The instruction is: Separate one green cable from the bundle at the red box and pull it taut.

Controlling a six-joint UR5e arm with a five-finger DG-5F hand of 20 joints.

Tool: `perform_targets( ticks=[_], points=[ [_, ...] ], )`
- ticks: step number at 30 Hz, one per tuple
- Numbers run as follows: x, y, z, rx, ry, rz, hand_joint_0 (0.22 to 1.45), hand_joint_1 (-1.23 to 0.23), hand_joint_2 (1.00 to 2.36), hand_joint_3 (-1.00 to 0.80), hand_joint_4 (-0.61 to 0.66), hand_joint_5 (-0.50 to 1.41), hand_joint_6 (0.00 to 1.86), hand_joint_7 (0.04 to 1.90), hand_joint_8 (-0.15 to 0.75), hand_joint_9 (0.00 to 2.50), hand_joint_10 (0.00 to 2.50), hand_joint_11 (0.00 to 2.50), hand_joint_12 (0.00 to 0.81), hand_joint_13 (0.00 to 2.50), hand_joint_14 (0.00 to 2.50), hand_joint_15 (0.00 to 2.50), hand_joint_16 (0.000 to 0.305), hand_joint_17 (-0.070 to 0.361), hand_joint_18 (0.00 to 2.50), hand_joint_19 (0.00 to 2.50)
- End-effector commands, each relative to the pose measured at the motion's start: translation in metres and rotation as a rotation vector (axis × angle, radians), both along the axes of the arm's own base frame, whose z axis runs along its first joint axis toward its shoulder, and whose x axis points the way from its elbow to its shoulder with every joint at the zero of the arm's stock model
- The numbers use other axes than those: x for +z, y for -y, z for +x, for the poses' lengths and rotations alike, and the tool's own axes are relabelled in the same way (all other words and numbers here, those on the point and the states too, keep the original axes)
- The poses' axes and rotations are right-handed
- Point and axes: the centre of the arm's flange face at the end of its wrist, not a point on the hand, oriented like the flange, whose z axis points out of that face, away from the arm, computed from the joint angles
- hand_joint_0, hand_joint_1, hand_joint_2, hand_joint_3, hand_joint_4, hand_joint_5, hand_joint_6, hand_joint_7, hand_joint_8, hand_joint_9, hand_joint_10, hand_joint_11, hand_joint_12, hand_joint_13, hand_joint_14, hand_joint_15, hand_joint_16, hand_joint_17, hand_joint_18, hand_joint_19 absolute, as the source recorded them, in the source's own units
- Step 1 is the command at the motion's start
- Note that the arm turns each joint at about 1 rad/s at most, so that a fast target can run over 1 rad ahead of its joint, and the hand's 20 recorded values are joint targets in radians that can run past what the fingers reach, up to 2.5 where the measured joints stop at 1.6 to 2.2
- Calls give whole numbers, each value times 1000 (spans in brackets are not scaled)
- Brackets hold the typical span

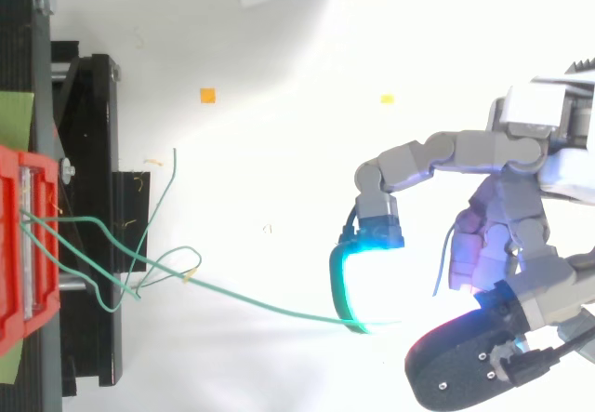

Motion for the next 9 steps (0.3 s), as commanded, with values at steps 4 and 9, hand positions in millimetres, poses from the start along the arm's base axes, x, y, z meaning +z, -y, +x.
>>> perform_targets(
  ticks=[4,9],
  points=[
    [0,-1,0,1,0,0,728,-842,1017,-208,14,139,511,1426,170,1967,21,658,328,1490,22,695,30,67,1070,626],
    [0,0,0,0,0,0,728,-843,1017,-204,15,139,511,1423,170,1963,23,664,331,1490,21,691,30,67,1071,627]
  ],
)
